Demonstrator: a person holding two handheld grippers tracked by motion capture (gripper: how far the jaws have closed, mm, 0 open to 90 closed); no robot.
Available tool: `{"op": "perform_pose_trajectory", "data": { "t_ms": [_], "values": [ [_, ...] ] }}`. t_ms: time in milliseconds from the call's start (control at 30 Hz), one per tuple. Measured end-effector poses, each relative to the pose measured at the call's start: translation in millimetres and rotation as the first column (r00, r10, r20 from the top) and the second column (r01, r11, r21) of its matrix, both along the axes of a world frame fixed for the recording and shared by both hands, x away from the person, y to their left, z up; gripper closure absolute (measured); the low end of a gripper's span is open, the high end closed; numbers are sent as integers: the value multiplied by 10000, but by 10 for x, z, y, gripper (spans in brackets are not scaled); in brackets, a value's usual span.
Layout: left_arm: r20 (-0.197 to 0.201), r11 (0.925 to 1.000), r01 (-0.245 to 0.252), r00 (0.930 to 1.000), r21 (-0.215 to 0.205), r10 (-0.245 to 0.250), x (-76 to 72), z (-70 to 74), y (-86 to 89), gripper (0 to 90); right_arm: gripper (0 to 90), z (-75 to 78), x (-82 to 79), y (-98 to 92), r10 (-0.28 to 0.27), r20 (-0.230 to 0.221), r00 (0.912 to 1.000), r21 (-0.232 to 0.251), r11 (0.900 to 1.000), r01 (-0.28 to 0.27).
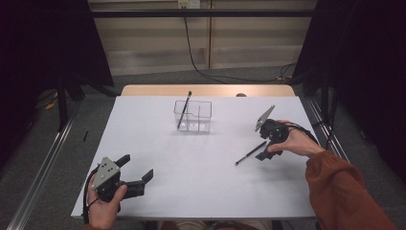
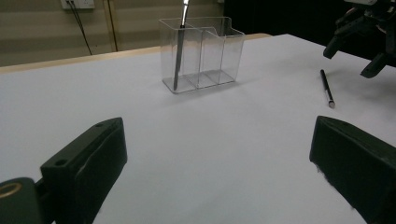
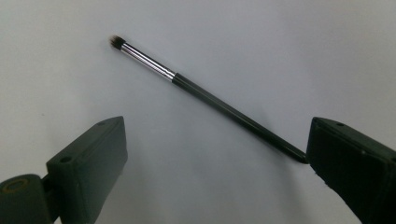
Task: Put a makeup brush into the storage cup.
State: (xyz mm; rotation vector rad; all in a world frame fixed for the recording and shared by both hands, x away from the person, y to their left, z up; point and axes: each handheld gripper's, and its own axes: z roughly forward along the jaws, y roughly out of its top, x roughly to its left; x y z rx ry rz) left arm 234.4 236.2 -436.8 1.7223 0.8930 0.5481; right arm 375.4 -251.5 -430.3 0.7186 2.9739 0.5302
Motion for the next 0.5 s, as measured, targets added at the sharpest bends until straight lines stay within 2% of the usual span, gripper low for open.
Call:
{"op": "perform_pose_trajectory", "data": {
  "t_ms": [133,300,500],
  "values": [
    [-1,10000,0,10000,6,0,-1,0,2,41,52,-24,20,63,186,-28,9998,29,9998,-186],
    [7,10000,13,10000,52,-13,0,-1,7,41,92,-79,39,148,470,-62,9989,-339,9983,-472],
    [-26,10000,7,10000,45,-7,2,-2,7,41,160,-124,161,51,422,-154,9990,-796,9959,-432]
  ]
}}
